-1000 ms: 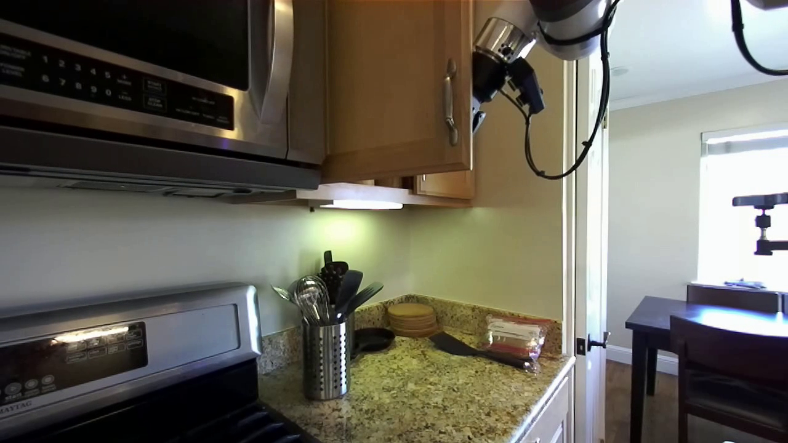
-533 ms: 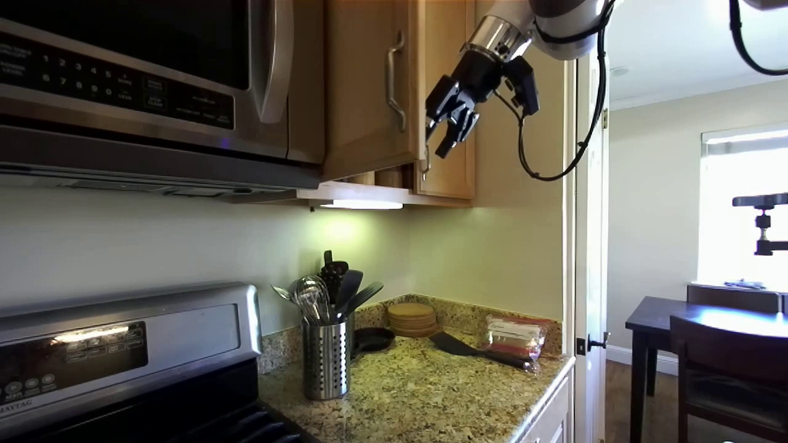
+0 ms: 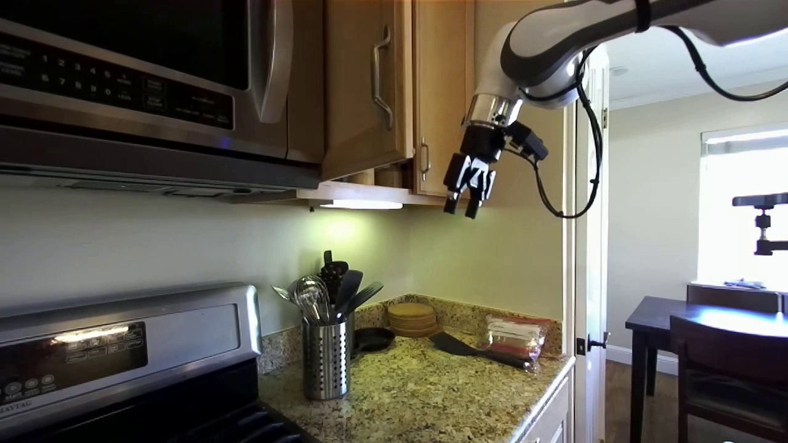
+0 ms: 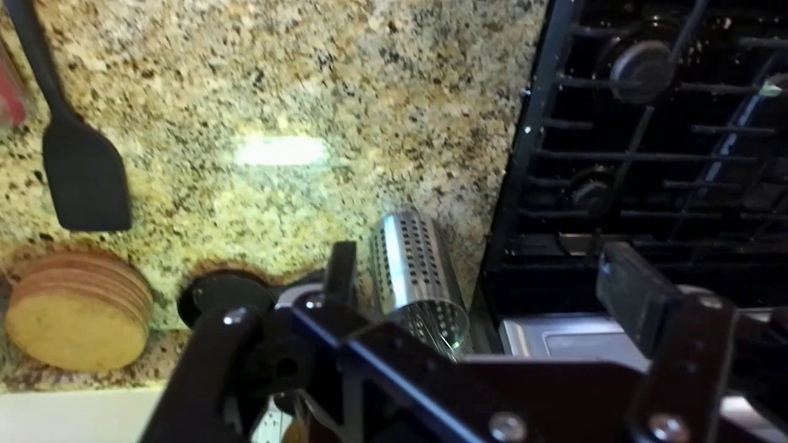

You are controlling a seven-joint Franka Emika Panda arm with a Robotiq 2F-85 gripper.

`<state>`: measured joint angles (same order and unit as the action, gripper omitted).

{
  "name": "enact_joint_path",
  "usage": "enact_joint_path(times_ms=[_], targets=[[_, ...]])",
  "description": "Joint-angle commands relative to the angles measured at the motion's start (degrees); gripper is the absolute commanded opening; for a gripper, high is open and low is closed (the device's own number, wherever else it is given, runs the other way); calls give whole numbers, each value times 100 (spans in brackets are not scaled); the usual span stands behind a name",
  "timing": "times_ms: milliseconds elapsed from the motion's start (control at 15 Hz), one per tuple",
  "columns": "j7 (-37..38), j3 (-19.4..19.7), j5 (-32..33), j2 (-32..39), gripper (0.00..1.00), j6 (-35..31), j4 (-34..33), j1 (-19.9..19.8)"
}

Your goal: Open the left cupboard door wide

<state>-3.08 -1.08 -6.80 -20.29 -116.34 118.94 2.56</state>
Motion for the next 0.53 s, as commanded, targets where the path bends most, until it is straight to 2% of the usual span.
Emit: enact_joint_path(times_ms=[0,267,467], targets=[[360,44,388,77,100,255,370,-266],[646,117,599,149,100,50,708,-442],[435,119,522,265,100,119,545,-359]])
